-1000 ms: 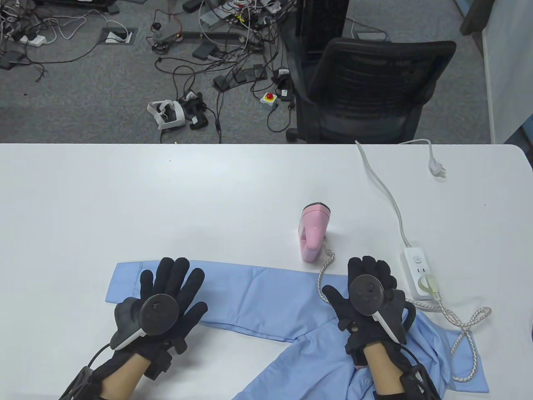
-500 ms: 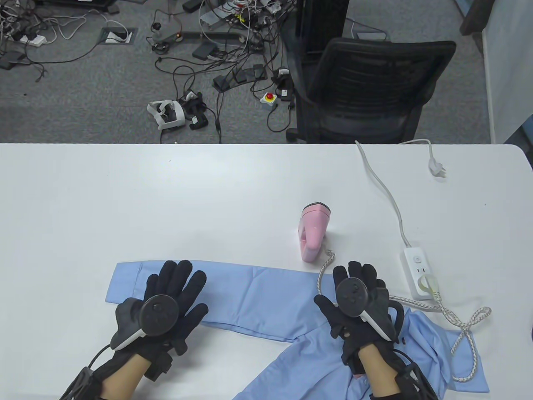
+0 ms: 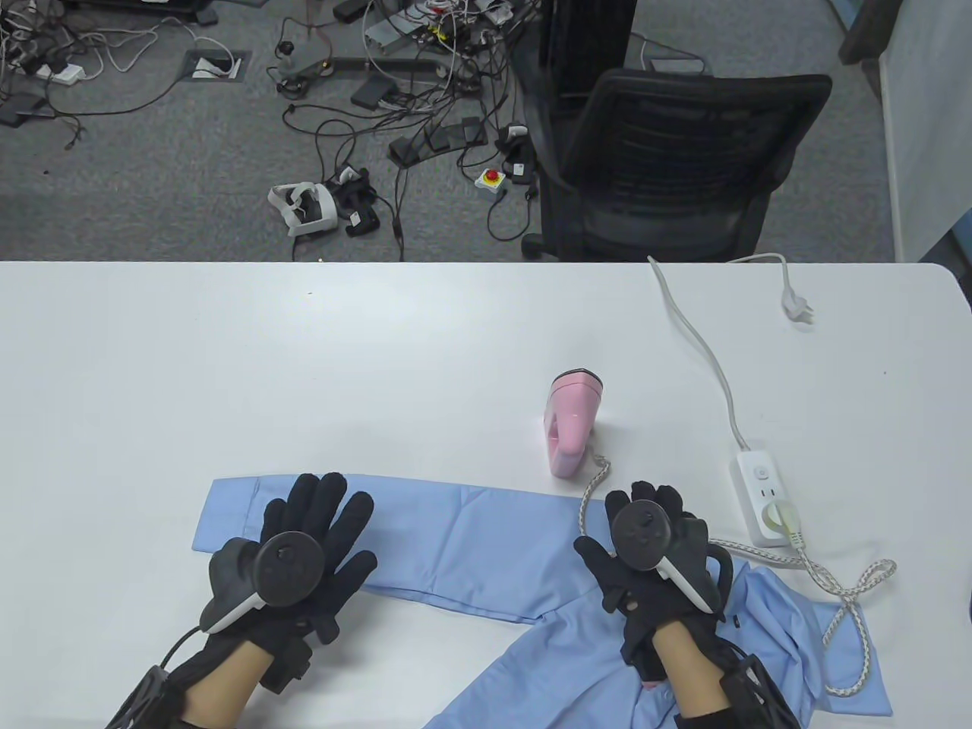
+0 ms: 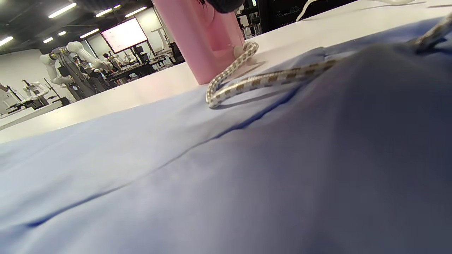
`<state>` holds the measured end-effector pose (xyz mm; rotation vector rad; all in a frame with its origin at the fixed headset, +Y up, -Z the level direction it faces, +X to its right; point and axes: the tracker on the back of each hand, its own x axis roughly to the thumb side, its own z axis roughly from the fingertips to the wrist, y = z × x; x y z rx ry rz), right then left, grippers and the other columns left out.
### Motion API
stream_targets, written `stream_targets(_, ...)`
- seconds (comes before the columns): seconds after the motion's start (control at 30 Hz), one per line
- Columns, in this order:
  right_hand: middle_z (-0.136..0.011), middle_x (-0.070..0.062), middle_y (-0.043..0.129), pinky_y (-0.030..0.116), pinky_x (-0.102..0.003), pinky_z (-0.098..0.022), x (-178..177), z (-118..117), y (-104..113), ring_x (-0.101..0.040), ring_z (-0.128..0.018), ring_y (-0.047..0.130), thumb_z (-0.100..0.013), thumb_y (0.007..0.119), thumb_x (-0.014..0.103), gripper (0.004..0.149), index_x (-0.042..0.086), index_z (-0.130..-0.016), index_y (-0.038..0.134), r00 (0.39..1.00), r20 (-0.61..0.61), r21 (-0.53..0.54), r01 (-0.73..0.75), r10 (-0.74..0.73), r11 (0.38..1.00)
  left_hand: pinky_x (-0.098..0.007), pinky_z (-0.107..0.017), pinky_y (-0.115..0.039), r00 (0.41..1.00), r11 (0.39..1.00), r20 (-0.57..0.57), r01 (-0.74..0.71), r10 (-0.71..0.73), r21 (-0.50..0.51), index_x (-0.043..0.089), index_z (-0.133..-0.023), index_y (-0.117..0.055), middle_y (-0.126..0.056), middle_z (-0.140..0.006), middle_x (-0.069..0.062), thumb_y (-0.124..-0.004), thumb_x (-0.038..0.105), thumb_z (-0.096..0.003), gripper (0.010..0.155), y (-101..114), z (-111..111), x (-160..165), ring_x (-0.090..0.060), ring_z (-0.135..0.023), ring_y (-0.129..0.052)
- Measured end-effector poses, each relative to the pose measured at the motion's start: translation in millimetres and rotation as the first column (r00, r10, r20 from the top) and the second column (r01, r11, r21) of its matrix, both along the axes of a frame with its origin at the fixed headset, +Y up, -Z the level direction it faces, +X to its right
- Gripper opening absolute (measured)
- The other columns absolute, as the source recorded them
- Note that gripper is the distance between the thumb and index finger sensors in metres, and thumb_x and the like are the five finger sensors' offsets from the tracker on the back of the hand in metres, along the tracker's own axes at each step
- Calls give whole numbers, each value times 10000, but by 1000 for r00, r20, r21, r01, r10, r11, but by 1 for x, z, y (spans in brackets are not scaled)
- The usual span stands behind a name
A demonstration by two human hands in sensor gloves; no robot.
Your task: Iron long-sleeve shirt with electric iron on table
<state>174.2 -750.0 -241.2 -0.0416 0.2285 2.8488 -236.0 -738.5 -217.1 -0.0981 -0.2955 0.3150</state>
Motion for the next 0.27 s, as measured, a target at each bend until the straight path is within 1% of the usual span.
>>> stream_targets(0.07, -1052, -103, 211, 271, -659, -660, 0, 0, 1, -440, -978, 131, -344, 532, 669, 807, 210, -997, 409, 1000, 1, 4, 2, -2, 1000, -638, -747, -186, 1000, 1000, 3, -1, 1, -4, 415, -1074, -335, -137, -1210, -15, -574, 647, -494, 668, 0, 0, 0, -301, -1092, -99)
stream_targets(0.13, -1051, -103, 215, 271, -658, -660, 0, 0, 1, -440, -978, 133, -345, 533, 666, 804, 209, -995, 414, 1000, 2, 1, 2, -2, 1000, -637, -747, -186, 1000, 1000, 3, 2, -2, -5, 417, -1073, -334, -136, -1209, -14, -574, 647, -494, 667, -1, 0, 0, -300, -1092, -99)
stream_targets(0.17, -1050, -104, 218, 273, -658, -659, 0, 0, 0, -441, -977, 136, -345, 532, 665, 803, 207, -994, 418, 1000, 2, 0, 2, -2, 1000, -638, -746, -187, 1000, 1000, 3, 4, -4, -7, 415, -1073, -335, -135, -1209, 8, -574, 647, -494, 669, -1, 0, 0, -302, -1091, -99)
stream_targets(0.27, -1049, -107, 229, 279, -657, -657, -1, 2, 2, -442, -976, 146, -345, 533, 664, 800, 204, -991, 428, 1000, 1, 7, -1, 1, 1000, -639, -744, -187, 1000, 1000, 4, -1, 1, -12, 412, -1074, -335, -135, -1208, -13, -574, 645, -495, 669, 0, 1, 0, -308, -1090, -102)
